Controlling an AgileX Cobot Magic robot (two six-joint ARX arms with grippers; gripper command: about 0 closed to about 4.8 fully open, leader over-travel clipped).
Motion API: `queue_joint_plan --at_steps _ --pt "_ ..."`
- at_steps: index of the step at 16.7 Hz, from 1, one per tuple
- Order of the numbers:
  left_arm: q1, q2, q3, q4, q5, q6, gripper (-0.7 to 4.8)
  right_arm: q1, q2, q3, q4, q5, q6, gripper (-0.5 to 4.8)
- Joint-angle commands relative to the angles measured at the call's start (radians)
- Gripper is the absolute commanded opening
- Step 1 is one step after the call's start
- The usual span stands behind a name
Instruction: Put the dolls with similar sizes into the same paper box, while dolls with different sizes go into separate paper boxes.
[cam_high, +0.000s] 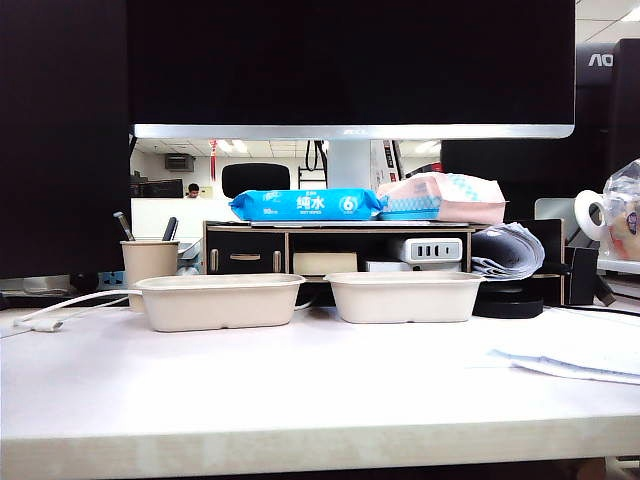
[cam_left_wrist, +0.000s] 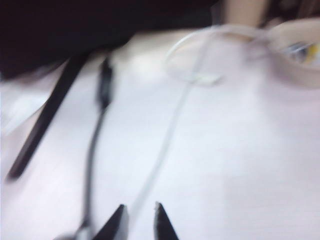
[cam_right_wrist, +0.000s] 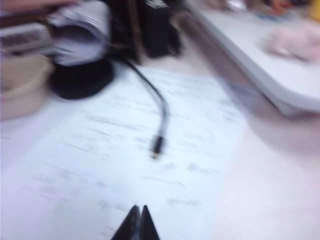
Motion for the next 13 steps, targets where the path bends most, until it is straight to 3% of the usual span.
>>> queue_joint_plan --at_steps 1,3,13 --pt "0.101 0.0 -0.056 0.004 -0.003 0.0 0.81 -0.011 -0.047 -0.009 -0.003 0.002 0.0 -0.01" --pt "0.156 0.0 -0.079 0.05 -0.004 0.004 0.81 -0.01 -0.103 -0.009 -0.006 0.002 0.0 -0.01" --pt "0.155 0.0 -0.087 0.072 0.008 0.004 0.81 -0.01 -0.163 -0.008 0.025 0.002 0.0 -0.01"
